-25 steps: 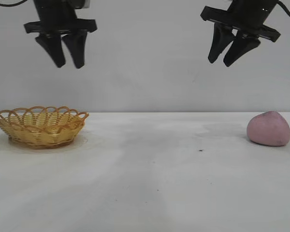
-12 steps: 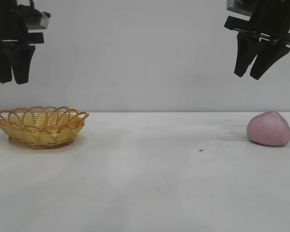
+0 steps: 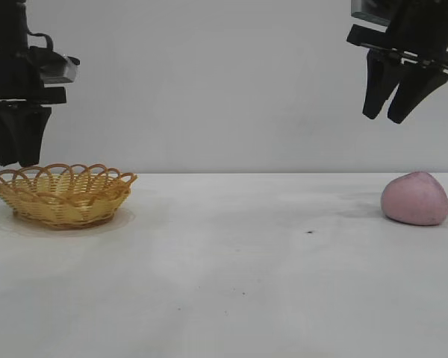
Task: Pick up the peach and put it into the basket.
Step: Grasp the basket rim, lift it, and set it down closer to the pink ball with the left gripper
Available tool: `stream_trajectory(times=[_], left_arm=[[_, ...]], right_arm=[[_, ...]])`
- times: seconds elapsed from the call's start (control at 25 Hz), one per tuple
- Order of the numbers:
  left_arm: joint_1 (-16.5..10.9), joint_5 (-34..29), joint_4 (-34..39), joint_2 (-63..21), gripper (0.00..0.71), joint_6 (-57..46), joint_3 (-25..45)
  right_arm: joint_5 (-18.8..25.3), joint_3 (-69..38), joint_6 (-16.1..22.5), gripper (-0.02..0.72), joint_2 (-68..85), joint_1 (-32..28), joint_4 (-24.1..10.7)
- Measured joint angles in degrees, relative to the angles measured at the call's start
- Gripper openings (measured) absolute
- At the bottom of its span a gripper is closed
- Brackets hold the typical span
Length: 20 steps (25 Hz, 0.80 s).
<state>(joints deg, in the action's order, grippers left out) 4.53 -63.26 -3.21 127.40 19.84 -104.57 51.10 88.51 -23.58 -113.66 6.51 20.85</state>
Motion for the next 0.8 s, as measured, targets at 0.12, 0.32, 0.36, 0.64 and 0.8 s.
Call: stream_trajectory(times=[0.12, 0.32, 0.36, 0.64, 0.8], left_arm=[[0.0, 0.5, 0.0, 1.0, 0.242, 0.0, 0.0], [0.0, 0.7, -0.1, 4.1, 0.242, -0.3, 0.0], [0.0, 0.7, -0.3, 4.5, 0.242, -0.4, 0.0], [0.0, 0.1, -7.7, 4.3, 0.078, -6.9, 0.1], [0.4, 2.2, -16.5, 4.2, 0.000, -11.3, 0.7]], right_arm=[[0.0, 0.0, 0.0, 0.260, 0.0, 0.0, 0.0], [0.0, 0.0, 0.0, 0.260, 0.0, 0.0, -0.1], [0.0, 0.0, 0.0, 0.260, 0.0, 0.0, -0.1], [-0.4, 0.0, 0.0, 0.260, 0.0, 0.0, -0.3], [-0.7, 0.0, 0.0, 0.260, 0.0, 0.0, -0.3]])
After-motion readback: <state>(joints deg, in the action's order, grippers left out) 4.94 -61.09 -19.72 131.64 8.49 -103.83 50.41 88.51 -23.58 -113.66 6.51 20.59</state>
